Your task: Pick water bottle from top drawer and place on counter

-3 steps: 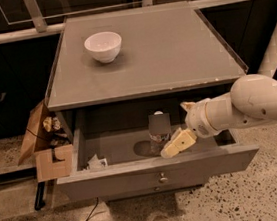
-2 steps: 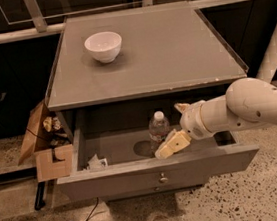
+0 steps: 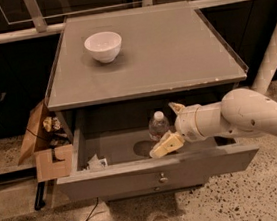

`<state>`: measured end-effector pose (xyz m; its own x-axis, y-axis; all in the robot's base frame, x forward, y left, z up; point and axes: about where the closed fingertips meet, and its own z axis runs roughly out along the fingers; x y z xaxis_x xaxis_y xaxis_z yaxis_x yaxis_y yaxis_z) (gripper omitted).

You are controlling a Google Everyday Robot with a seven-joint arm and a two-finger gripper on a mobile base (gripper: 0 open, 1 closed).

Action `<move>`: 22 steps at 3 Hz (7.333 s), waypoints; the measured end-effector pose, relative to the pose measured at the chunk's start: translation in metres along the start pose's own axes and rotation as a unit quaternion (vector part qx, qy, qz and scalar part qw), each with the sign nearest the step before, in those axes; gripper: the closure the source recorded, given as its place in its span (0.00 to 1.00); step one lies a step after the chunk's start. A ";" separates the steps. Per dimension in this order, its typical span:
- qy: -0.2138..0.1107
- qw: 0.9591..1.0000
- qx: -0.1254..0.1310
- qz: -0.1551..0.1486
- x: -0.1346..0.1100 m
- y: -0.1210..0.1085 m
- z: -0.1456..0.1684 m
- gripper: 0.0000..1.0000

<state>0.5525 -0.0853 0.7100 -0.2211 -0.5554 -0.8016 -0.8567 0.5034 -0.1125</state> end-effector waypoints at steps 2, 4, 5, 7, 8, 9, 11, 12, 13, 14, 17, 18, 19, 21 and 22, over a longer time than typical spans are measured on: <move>-0.005 1.000 0.006 -0.001 0.009 -0.004 0.011 0.23; -0.005 1.000 0.006 -0.001 0.009 -0.004 0.011 0.70; -0.005 1.000 0.006 -0.001 0.009 -0.004 0.011 0.94; 0.008 0.999 -0.039 0.013 -0.044 0.002 -0.017 1.00; 0.025 0.998 -0.050 0.017 -0.098 -0.001 -0.046 1.00; 0.028 1.000 -0.006 -0.004 -0.182 -0.028 -0.084 1.00; 0.005 1.000 0.013 -0.012 -0.232 -0.042 -0.096 1.00; -0.002 1.000 0.023 -0.021 -0.240 -0.053 -0.090 1.00; -0.009 0.999 0.029 -0.026 -0.245 -0.066 -0.078 1.00; -0.009 0.999 0.034 -0.015 -0.243 -0.083 -0.063 1.00; -0.019 0.995 0.040 0.090 -0.219 -0.115 -0.046 0.98; -0.019 0.995 0.040 0.090 -0.219 -0.115 -0.046 0.76; -0.019 0.995 0.040 0.090 -0.219 -0.115 -0.046 0.53; -0.019 0.995 0.040 0.090 -0.219 -0.115 -0.046 0.06; -0.019 0.995 0.040 0.090 -0.219 -0.115 -0.046 0.00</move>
Offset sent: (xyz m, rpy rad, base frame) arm 0.0061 0.0003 -0.0116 0.0029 -0.0123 -0.0064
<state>0.6782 -0.0517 0.9258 -0.3479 -0.4264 -0.8349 -0.7652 0.6437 -0.0098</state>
